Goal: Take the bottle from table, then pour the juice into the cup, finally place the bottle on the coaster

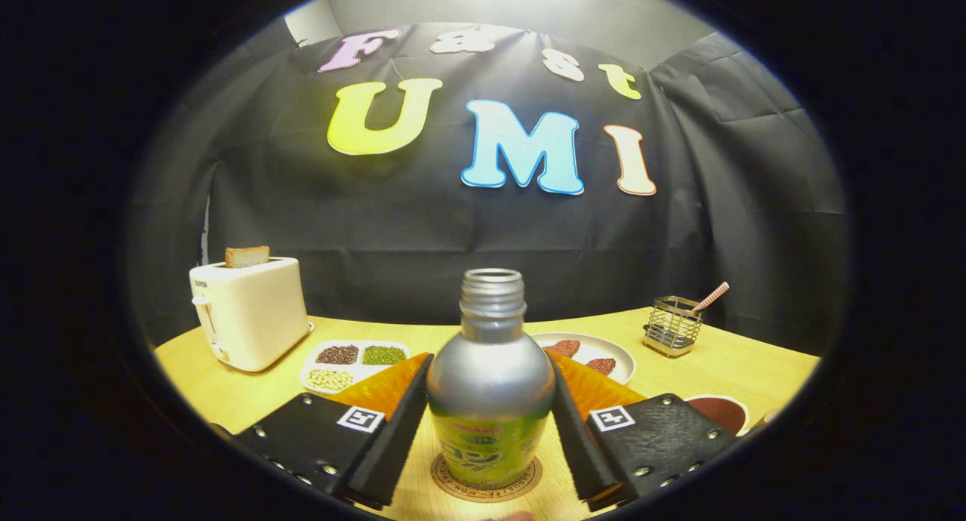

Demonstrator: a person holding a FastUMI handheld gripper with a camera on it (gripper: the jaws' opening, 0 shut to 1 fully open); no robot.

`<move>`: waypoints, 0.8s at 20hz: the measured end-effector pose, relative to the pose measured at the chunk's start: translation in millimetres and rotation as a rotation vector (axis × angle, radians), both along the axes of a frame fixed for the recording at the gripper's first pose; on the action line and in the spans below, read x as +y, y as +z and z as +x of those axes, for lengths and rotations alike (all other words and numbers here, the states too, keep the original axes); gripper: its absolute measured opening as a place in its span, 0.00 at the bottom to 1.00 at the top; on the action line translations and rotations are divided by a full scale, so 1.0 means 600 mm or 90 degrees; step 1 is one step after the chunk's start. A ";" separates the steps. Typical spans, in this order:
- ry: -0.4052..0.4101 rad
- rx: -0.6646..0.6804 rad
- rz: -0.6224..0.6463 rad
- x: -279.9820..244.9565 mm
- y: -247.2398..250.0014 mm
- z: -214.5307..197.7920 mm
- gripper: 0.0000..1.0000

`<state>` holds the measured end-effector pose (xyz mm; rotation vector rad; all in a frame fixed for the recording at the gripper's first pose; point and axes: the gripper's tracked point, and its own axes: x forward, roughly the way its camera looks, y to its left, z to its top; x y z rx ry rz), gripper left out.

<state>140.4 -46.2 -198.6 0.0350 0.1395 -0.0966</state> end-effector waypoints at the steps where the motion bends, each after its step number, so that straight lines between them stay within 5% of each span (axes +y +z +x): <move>1: 0.002 -0.010 0.000 -0.003 0.014 -0.005 0.93; 2: 0.002 -0.017 -0.001 -0.006 0.030 -0.009 0.99; 16: 0.099 -0.076 -0.078 -0.033 0.341 -0.132 0.99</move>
